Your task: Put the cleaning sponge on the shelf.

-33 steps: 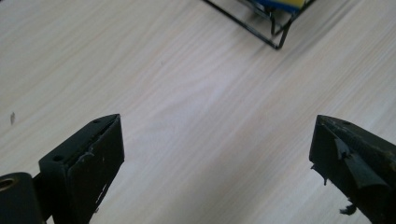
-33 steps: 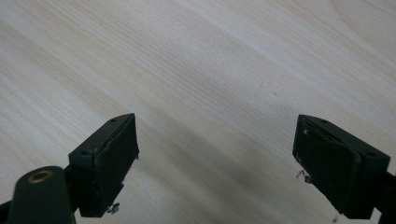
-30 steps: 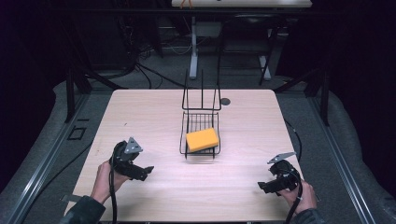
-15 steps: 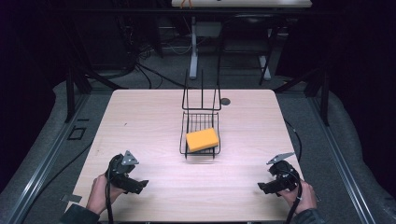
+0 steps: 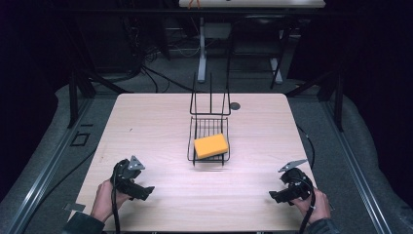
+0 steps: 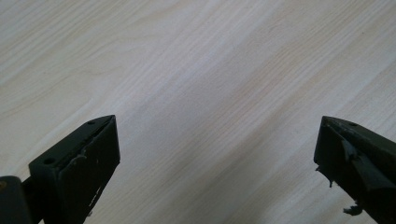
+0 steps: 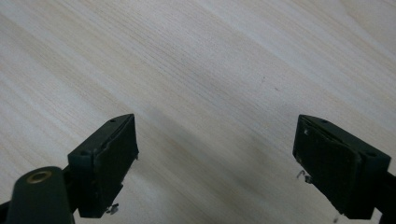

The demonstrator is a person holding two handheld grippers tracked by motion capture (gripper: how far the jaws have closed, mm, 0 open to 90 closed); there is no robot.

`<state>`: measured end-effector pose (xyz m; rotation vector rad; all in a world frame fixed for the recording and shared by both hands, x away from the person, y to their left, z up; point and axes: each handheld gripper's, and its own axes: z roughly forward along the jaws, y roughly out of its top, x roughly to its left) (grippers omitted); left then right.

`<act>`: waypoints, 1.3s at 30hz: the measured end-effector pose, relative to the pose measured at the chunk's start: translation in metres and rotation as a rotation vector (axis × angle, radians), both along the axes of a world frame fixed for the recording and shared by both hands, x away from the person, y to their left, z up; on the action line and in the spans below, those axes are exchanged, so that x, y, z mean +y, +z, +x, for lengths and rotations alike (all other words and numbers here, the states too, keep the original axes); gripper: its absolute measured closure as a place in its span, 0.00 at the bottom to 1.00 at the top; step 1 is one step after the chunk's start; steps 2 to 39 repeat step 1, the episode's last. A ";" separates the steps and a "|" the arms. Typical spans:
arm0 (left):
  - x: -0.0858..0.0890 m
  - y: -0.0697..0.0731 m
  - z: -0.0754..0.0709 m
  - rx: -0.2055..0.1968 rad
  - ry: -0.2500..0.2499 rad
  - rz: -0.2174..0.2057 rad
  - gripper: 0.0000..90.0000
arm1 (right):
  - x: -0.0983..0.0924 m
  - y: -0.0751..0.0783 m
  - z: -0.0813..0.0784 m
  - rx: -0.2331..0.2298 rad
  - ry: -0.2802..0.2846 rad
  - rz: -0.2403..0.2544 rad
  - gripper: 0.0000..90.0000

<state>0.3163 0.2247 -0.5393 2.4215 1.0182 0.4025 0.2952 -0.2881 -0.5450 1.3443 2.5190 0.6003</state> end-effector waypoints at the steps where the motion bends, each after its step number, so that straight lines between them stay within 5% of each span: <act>1: -0.001 0.000 0.000 0.000 -0.004 -0.004 0.01 | 0.000 0.000 0.000 -0.001 0.003 -0.004 0.15; 39: -0.001 0.000 0.000 0.000 -0.004 -0.004 0.01 | 0.000 0.000 0.000 -0.001 0.003 -0.004 0.15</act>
